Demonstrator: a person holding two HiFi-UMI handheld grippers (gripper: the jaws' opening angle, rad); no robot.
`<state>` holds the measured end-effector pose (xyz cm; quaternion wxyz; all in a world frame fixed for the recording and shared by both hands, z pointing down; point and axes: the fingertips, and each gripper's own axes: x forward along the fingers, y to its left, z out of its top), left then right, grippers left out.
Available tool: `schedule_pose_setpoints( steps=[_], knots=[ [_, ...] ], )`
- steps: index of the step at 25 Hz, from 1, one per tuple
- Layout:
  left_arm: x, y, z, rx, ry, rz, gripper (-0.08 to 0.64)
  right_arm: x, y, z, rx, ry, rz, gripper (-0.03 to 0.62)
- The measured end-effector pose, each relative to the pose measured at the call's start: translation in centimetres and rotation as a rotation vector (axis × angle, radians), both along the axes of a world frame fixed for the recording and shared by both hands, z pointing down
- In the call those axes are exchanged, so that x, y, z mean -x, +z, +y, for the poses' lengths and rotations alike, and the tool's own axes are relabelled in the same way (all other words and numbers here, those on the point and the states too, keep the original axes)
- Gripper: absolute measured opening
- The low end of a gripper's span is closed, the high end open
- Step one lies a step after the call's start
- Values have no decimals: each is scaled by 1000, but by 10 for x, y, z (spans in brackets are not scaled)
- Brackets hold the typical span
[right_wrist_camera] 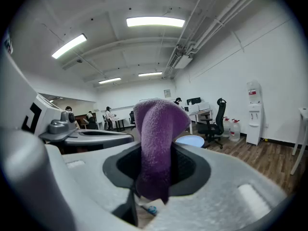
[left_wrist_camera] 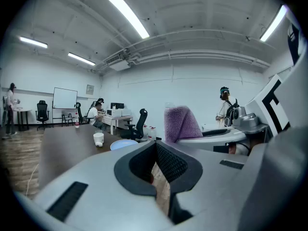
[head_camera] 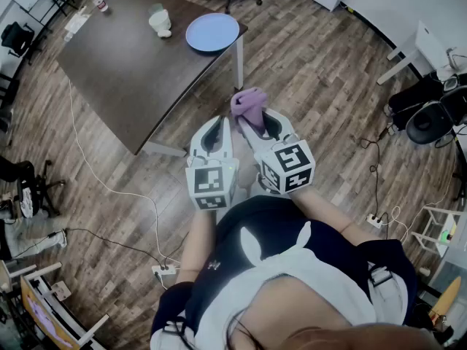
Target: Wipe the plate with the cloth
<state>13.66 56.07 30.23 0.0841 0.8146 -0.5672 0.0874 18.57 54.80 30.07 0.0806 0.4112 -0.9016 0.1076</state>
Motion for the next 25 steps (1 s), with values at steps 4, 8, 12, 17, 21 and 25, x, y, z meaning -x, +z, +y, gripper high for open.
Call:
schedule_pose_setpoints(
  steps=[4,8,12,17,21,25],
  knots=[
    [-2,2,-8,10,-5,6,5,-3,1,-8,13,-2,-28,137],
    [-18,1,-18,-2,-11,11,5,-15,0,-14,0,-22,-21,137],
    [-36,4,-29,-6,-35,21,5,-32,3,-19,-17,-62,-7,138],
    [-53,13,-35,9,-68,14,5,-50,17,-32,24,-89,-11,138],
    [-64,32,-43,57,-52,-5,5,-56,29,-43,38,-91,-6,138],
    [-60,40,-58,82,-59,-2,5,-54,43,-59,89,-96,-2,140]
  ],
)
